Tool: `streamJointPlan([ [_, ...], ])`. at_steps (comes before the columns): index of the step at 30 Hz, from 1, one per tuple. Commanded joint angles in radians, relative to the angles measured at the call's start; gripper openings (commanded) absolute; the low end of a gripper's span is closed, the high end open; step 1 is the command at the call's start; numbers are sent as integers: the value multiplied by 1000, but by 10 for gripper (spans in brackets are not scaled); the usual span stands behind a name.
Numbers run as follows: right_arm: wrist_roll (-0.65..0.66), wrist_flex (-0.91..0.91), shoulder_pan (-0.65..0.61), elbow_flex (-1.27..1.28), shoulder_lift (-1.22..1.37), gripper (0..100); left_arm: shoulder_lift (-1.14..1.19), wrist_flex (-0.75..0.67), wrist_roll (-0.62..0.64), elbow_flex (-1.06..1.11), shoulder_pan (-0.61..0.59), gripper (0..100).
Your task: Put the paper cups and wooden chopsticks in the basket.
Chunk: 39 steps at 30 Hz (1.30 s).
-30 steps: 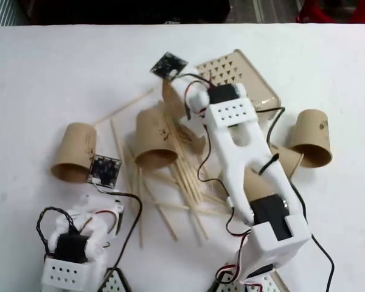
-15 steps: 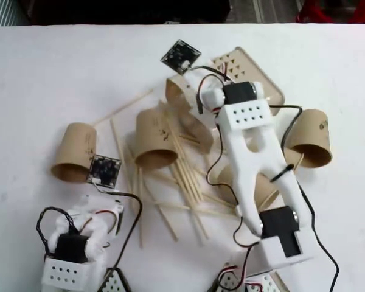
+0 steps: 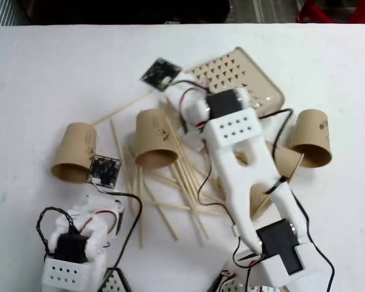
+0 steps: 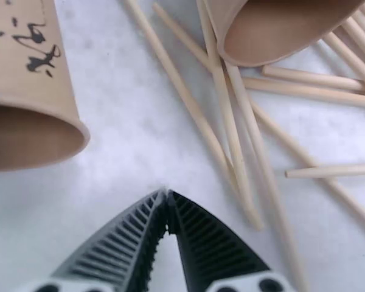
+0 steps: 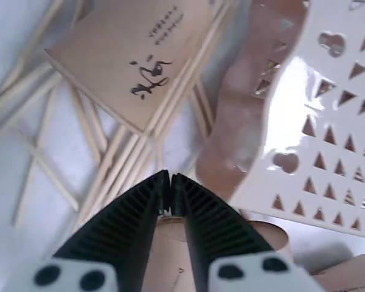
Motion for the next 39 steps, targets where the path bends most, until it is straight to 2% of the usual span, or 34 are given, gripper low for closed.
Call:
streamJointPlan([
  [1,-44,-74,-50,81,-44,20,-10,5,-9,-5,7,24],
  [4,-41,-220,-45,224,-44,20,-10,5,-8,-5,7,24],
  [7,-40,-357,10,348,-44,21,-10,5,-8,-5,5,24],
  [14,-38,-513,236,423,-42,21,-10,5,-8,-5,5,24],
  [17,-37,-516,308,417,-45,21,-10,5,-8,-5,5,24],
  [21,58,-510,372,417,-53,21,-10,5,-8,-5,5,24],
  [24,69,-510,404,417,-54,21,-10,5,-8,-5,5,24],
  [28,74,-478,400,414,-74,27,-10,5,-8,-5,7,24],
  [34,81,-337,343,411,-265,159,-10,5,-8,-5,7,24],
  [39,209,-303,337,436,-415,212,-10,5,-8,-5,7,24],
])
